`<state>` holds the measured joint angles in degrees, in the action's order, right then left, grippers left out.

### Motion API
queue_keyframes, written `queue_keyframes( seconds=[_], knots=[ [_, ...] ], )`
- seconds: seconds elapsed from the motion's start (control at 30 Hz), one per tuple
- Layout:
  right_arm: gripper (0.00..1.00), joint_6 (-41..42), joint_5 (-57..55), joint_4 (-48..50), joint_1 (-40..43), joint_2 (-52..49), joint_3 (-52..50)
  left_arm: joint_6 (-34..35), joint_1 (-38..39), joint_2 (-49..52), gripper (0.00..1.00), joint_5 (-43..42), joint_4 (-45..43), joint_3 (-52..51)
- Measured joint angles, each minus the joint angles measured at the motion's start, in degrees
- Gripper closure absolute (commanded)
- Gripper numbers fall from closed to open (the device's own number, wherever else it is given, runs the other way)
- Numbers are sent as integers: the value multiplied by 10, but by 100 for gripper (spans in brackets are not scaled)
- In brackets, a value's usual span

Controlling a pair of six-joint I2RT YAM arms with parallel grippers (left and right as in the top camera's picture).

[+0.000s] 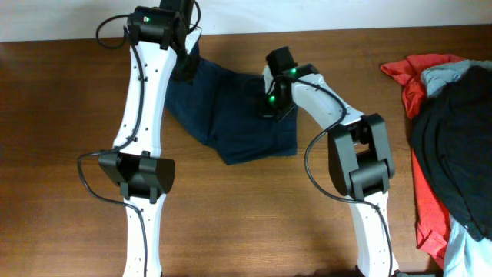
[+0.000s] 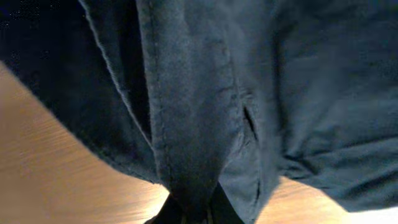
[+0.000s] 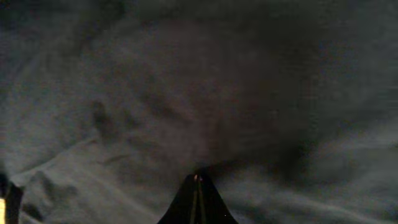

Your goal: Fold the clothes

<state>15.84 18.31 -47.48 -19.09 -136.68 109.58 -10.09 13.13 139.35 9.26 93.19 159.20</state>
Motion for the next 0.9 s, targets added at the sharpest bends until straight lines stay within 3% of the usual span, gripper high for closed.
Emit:
queue_keyframes(
  seconds=[0.4, 0.9],
  knots=[
    [96, 7, 0, 2, -1, 0, 0, 0, 61, 0, 99, -87, 0, 0],
    [96, 7, -1, 6, -1, 0, 0, 11, 117, 16, 99, -98, -7, 0]
  ],
)
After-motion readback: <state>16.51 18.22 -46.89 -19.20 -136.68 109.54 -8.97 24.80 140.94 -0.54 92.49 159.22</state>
